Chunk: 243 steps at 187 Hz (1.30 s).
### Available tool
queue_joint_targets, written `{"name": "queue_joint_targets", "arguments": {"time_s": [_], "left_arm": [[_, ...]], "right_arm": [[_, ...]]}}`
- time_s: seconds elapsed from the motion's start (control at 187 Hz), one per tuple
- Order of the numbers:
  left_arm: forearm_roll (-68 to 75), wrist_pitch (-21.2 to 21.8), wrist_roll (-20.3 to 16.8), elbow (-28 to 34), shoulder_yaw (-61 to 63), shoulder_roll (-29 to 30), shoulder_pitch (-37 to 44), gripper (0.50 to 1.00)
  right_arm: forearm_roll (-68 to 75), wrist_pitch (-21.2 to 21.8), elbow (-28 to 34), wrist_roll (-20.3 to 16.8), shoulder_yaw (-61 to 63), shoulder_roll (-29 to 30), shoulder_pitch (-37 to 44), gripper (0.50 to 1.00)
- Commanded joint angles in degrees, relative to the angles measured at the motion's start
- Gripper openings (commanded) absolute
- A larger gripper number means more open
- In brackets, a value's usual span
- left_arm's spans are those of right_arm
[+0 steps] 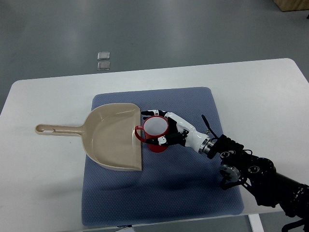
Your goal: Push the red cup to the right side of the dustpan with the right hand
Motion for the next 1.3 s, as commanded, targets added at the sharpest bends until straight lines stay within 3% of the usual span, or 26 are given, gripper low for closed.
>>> {"name": "queue_joint_targets", "arguments": {"time_s": [0.0, 0.879, 1.152, 1.297], "left_arm": [[0.0, 0.0, 0.0, 0.0, 0.0, 0.0, 0.0, 1.000], [0.0, 0.0, 0.0, 0.0, -0.1, 0.0, 0.0, 1.000], [0.0, 0.0, 0.0, 0.0, 0.0, 0.0, 0.0, 1.000], [0.0, 0.0, 0.0, 0.0, 0.0, 0.0, 0.0, 1.000]], "right_arm": [[0.1, -0.2, 0.3, 0.0, 0.0, 0.0, 0.1, 0.932], [2.3, 0.0, 3.2, 0.0, 1.3, -0.7, 0.8, 0.934], [9.6, -1.4, 2.5, 0.0, 5.3, -3.1, 2.4, 0.934], [20.7, -1.2, 2.5, 0.0, 9.2, -5.0, 3.5, 0.934]]}}
